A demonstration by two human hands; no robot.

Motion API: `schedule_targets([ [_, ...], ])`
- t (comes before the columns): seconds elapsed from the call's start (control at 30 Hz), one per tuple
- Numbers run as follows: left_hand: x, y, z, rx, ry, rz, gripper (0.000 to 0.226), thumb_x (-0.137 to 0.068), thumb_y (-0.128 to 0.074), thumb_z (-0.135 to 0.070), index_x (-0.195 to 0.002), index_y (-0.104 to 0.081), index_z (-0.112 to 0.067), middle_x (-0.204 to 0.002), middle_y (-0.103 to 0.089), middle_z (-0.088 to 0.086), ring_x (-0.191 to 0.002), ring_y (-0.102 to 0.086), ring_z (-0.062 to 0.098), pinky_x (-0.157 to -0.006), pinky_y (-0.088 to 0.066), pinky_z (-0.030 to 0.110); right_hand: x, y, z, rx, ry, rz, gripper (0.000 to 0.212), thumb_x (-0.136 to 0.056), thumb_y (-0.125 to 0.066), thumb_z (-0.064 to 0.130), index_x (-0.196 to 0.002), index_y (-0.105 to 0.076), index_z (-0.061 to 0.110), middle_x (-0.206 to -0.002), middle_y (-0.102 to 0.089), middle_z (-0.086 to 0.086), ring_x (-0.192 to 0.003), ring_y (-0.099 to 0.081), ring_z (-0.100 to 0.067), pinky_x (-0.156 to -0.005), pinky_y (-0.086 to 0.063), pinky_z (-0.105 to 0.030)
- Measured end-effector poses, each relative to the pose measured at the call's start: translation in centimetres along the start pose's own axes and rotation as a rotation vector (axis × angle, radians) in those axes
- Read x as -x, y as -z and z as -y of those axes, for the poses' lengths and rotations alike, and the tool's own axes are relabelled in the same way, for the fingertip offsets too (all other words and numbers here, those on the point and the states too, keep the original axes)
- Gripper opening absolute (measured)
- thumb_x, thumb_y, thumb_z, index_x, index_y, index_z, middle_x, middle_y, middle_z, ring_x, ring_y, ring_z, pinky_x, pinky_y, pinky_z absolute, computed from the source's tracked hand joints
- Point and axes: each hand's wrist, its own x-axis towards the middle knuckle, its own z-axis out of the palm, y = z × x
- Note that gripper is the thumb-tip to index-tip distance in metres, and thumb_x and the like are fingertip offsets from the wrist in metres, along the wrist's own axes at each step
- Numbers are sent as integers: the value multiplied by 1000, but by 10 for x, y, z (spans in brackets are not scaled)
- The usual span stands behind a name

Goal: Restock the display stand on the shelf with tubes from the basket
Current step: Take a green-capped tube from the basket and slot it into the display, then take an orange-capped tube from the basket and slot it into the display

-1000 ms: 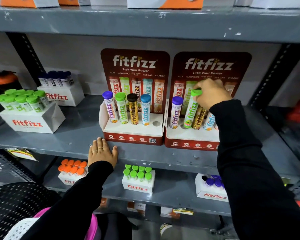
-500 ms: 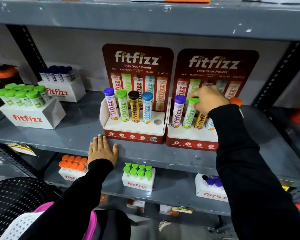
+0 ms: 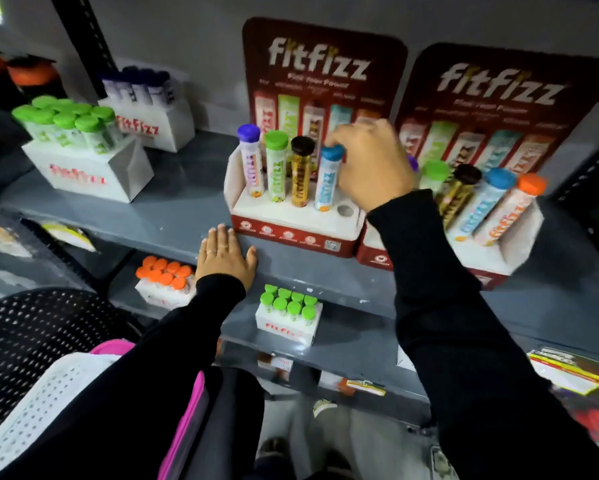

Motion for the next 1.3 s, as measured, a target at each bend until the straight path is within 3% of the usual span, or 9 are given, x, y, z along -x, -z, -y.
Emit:
schedule_targets([
  [0.23,53,-23,59,104,-85,-136,57,-90,-48,-31,-137,-34,-2,-149,-31,19,-139,-25,37,-114,-18,50,11,-106,126,-310,314,321,38,-79,-56,-4,-112,-66,13,-112,-70,-10,-108,-54,-31,-91,-41,-34],
  [0.37,107,-61,132,183,264,-79,59,-89,-48,-32,-135,-35,3,-145,-33,24,-135,-29,43,-112,-23,53,39,-175,196,-406,437,539,30,-81,-54,0,-103,-70,12,-104,-71,-14,-100,-58,-33,-79,-42,-32],
  [0.47,154,-84,183,219,532,3,69,-85,-26,-42,-134,-36,6,-144,-34,27,-133,-33,45,-110,-27,55,67,-220,241,-385,567,734,29,-82,-55,-3,-105,-69,8,-105,-68,-18,-101,-60,-34,-81,-45,-34],
  [0.63,216,-126,233,232,922,149,73,-89,-19,-50,-144,-10,-3,-155,-9,17,-144,-7,32,-118,-6,44,107,-281,296,-223,721,978,33,-87,-46,-5,-114,-61,5,-118,-64,-18,-107,-61,-35,-82,-50,-39],
  [0.83,196,-131,217,197,820,146,73,-93,-27,-45,-144,6,-4,-156,11,14,-143,13,27,-115,12,40,103,-314,292,18,554,824,31,-95,-39,-1,-123,-50,-3,-115,-65,-21,-106,-63,-39,-82,-54,-46],
  [0.87,189,-130,213,178,802,138,74,-93,-26,-46,-143,8,-4,-156,12,14,-143,15,27,-114,14,39,104,-314,288,52,558,787,32,-94,-39,-2,-125,-46,-6,-113,-66,-22,-103,-64,-39,-79,-55,-45],
  [0.93,222,-143,248,188,1030,187,74,-93,-23,-48,-143,11,-5,-155,15,14,-142,17,27,-114,15,40,142,-340,345,76,749,862,32,-92,-40,-4,-124,-40,-7,-108,-66,-21,-96,-66,-37,-73,-55,-42],
  [1.13,234,-157,238,205,971,245,74,-93,-23,-48,-142,13,-5,-154,18,14,-142,19,28,-113,16,40,146,-340,339,89,740,899,36,-91,-52,3,-124,-38,0,-108,-65,-20,-93,-66,-35,-70,-55,-39],
  [1.3,232,-147,233,267,1063,288,74,-94,-26,-45,-143,9,-3,-155,15,15,-143,15,28,-118,9,42,110,-297,330,66,799,1025,4,-89,-54,5,-87,-57,5,-109,-65,-19,-96,-64,-34,-62,-44,-34],
])
